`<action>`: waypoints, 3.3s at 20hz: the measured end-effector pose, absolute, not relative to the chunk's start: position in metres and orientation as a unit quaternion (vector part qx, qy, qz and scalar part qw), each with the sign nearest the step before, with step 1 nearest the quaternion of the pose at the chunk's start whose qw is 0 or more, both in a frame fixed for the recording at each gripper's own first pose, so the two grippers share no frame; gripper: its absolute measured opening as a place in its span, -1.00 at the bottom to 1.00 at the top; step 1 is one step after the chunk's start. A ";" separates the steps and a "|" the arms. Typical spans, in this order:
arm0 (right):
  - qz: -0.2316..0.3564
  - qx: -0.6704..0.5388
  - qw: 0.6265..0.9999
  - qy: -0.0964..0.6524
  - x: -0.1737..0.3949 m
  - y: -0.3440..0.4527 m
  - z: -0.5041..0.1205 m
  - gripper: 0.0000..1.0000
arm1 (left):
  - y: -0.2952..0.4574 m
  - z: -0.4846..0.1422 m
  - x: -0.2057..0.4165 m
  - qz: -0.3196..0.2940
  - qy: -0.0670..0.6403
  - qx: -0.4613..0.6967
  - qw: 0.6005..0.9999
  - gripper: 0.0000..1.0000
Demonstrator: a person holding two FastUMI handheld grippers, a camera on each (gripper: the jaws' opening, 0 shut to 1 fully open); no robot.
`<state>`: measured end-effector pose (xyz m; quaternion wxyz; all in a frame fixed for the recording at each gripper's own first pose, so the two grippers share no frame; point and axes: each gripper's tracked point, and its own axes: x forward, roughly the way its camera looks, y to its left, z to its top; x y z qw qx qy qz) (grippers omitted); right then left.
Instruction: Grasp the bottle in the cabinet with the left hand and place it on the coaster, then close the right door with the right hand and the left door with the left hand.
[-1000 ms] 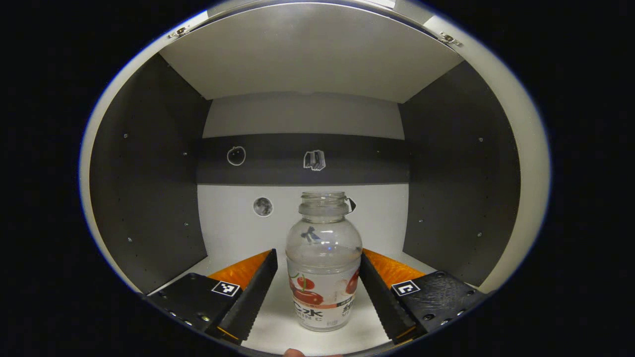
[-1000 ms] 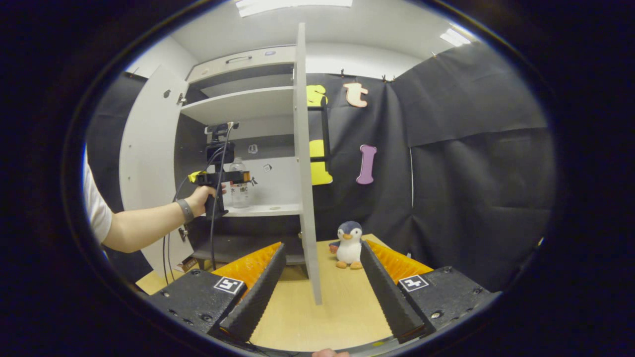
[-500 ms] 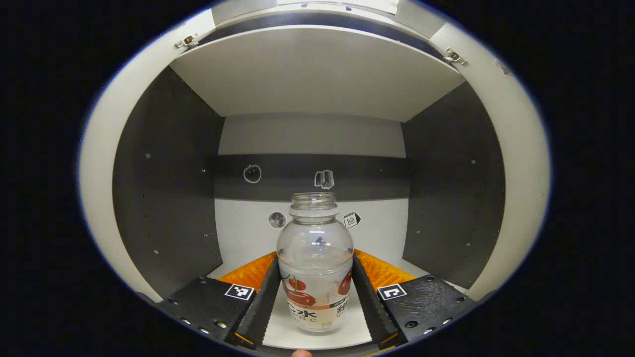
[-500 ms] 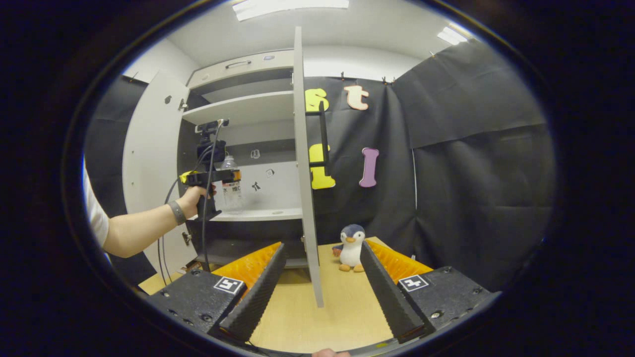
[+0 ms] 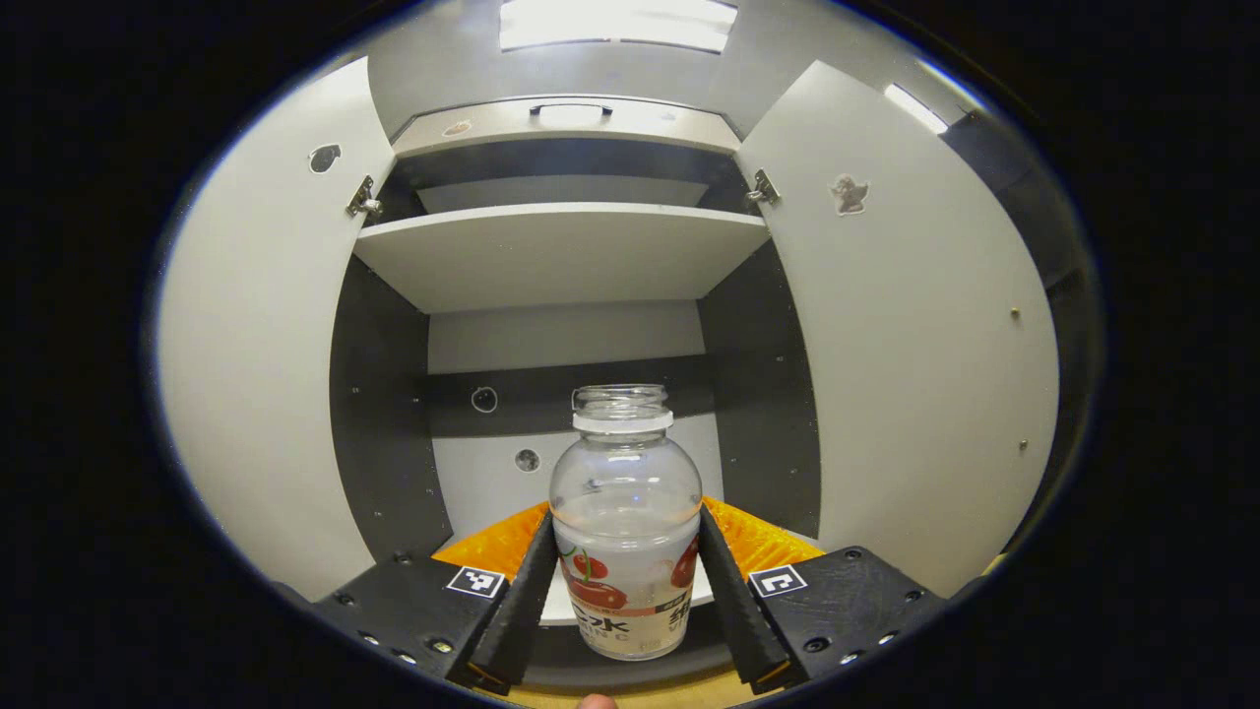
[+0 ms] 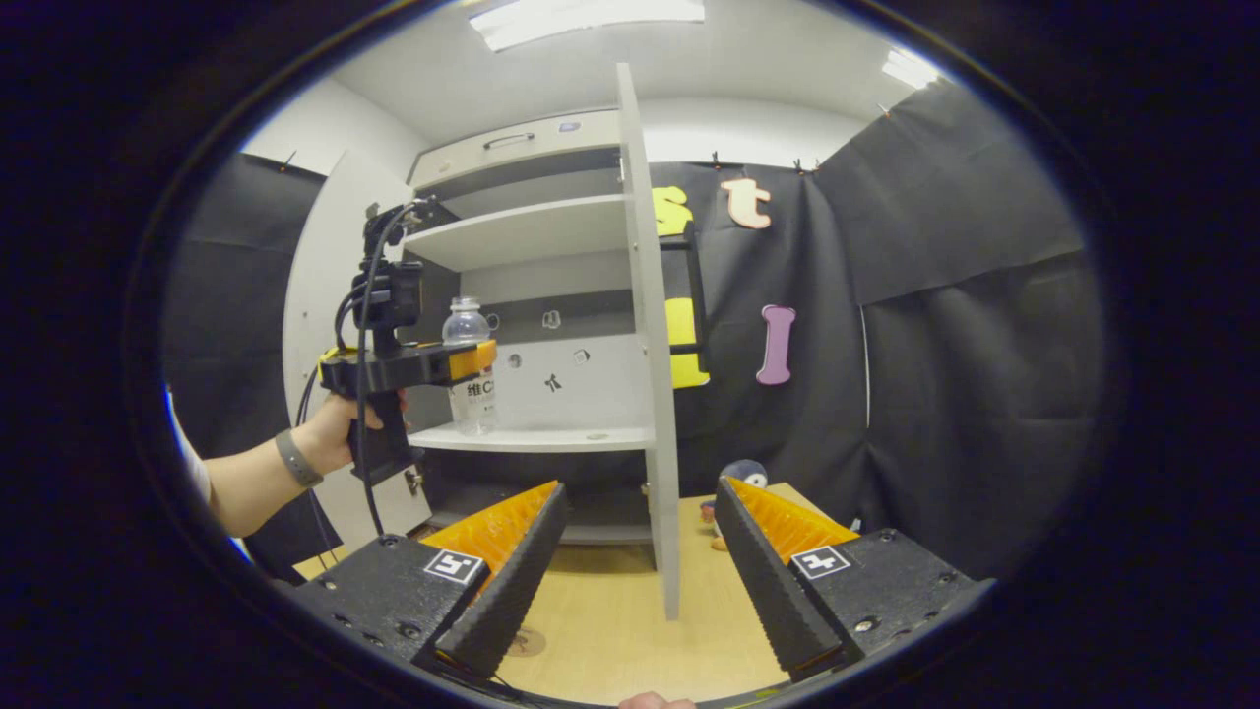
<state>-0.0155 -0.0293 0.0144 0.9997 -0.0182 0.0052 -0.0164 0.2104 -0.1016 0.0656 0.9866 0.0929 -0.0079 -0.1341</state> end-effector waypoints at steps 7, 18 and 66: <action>0.009 -0.028 1.000 -0.002 -0.018 -0.017 0.022 0.89 | -0.076 0.007 0.131 -0.087 0.001 0.068 0.994 0.50; 0.017 -0.049 0.999 0.004 -0.022 -0.004 0.036 0.97 | -0.062 -0.152 0.048 -0.030 0.059 0.071 0.995 0.51; 0.006 -0.047 0.998 0.030 -0.037 -0.025 0.011 0.98 | -0.067 -0.166 0.003 -0.031 0.059 0.031 0.997 0.89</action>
